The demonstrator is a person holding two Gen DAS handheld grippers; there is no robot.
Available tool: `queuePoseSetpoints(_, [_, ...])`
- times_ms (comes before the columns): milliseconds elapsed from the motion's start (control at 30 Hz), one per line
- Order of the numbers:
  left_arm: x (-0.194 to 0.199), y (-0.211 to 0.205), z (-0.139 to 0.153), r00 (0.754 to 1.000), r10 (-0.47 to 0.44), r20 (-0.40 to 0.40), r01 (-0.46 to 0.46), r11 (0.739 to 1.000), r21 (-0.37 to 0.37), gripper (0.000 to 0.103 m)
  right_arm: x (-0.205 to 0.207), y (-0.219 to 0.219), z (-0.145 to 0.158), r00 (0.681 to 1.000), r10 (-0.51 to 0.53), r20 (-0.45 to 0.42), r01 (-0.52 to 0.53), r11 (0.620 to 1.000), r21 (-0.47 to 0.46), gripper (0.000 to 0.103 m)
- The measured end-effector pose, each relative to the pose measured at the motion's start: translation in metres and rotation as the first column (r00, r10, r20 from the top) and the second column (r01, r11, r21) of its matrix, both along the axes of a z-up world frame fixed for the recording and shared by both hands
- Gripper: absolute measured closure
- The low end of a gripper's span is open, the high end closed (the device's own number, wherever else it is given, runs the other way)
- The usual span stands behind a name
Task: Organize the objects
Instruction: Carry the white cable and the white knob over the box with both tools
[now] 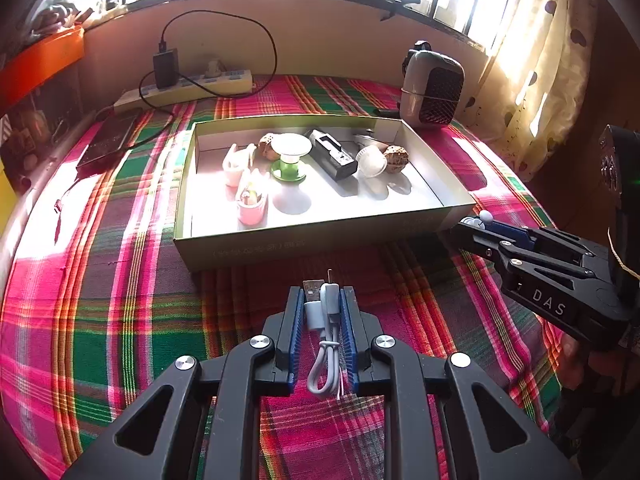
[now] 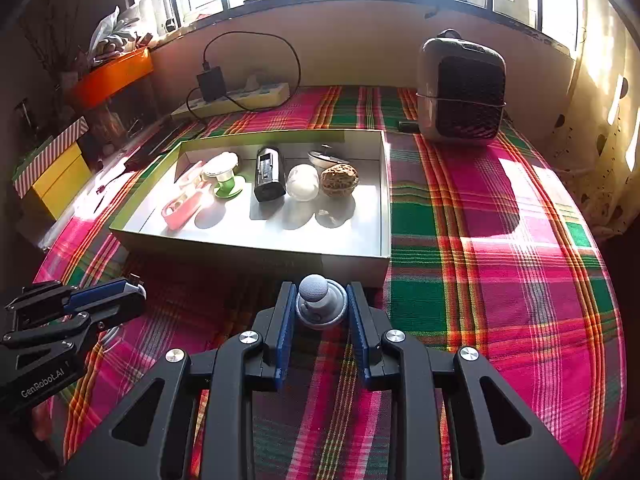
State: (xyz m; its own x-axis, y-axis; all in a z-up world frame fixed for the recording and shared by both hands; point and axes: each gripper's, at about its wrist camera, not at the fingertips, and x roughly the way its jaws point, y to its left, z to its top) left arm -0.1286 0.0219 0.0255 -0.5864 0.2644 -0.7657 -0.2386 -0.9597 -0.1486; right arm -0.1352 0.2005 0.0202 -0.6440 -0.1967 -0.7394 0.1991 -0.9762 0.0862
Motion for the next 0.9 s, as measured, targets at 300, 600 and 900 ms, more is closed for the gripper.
queuePoseSetpoints(300, [-0.018, 0.005, 0.021, 0.999, -0.03, -0.038, 0.031, 0.999, 0.019, 0.087, -0.009, 0.004, 0.022, 0.999, 0.001, -0.044, -0.002, 1.0, -0.03, 0.076])
queuePoseSetpoints(600, [-0.049, 0.011, 0.022, 0.999, -0.034, -0.04, 0.035, 0.999, 0.037, 0.087, -0.037, 0.006, 0.021, 1.0, 0.001, -0.023, -0.003, 0.998, -0.06, 0.076])
queuePoseSetpoints(900, [-0.078, 0.015, 0.009, 0.999, -0.029, -0.013, 0.03, 0.999, 0.03, 0.087, -0.065, -0.002, 0.013, 1.0, 0.018, 0.0, -0.018, 0.998, -0.067, 0.076])
